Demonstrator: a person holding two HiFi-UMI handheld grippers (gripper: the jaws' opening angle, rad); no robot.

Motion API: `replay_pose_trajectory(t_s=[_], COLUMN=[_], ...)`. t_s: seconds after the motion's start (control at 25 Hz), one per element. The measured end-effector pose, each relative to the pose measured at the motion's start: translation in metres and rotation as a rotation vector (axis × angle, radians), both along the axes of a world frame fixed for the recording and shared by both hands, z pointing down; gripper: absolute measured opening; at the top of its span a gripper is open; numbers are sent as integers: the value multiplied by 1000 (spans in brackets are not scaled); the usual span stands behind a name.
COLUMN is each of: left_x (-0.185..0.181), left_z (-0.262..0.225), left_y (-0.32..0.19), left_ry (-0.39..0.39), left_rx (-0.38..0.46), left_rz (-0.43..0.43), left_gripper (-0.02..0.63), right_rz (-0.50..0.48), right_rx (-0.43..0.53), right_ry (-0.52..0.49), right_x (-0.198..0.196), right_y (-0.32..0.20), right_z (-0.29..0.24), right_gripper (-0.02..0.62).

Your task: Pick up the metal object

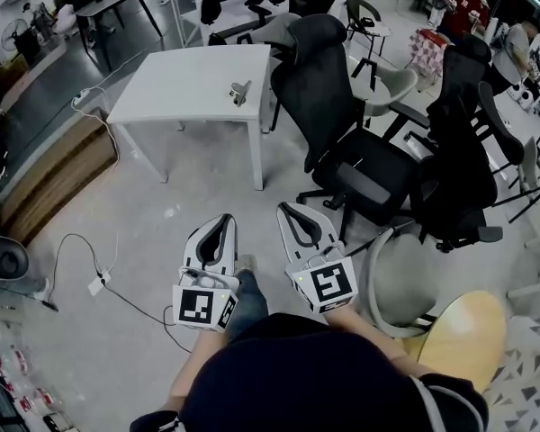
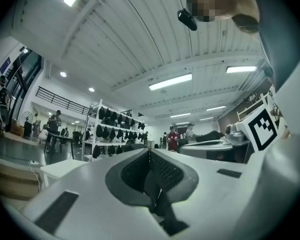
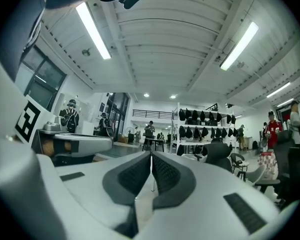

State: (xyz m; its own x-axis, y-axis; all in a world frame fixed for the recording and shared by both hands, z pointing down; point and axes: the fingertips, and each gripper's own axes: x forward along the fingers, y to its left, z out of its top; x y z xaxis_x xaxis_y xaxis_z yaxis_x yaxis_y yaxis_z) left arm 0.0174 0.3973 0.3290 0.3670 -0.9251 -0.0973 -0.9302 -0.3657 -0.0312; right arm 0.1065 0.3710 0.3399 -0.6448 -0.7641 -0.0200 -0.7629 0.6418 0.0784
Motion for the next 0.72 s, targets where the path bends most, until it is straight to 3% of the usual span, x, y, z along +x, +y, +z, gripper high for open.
replay_pose_trajectory(t_s=[0.2, 0.4, 0.6, 0.72], left_x=[-18, -62, -96, -121], left_z=[0, -21, -21, -18], left_y=[-58, -139, -213, -251], left_ry=[22, 33, 50, 65], left_rx=[0, 6, -1, -8], left_rz=[22, 55, 111, 134], left_gripper=[26, 29, 111, 123], right_rz=[7, 6, 42, 68], right_rx=[0, 10, 5, -3], right_ry=[13, 25, 27, 41], right_x=[-19, -65, -100, -121], right_y=[-51, -129, -203, -235], right_z=[0, -23, -27, -24], right_gripper=[28, 28, 28, 28])
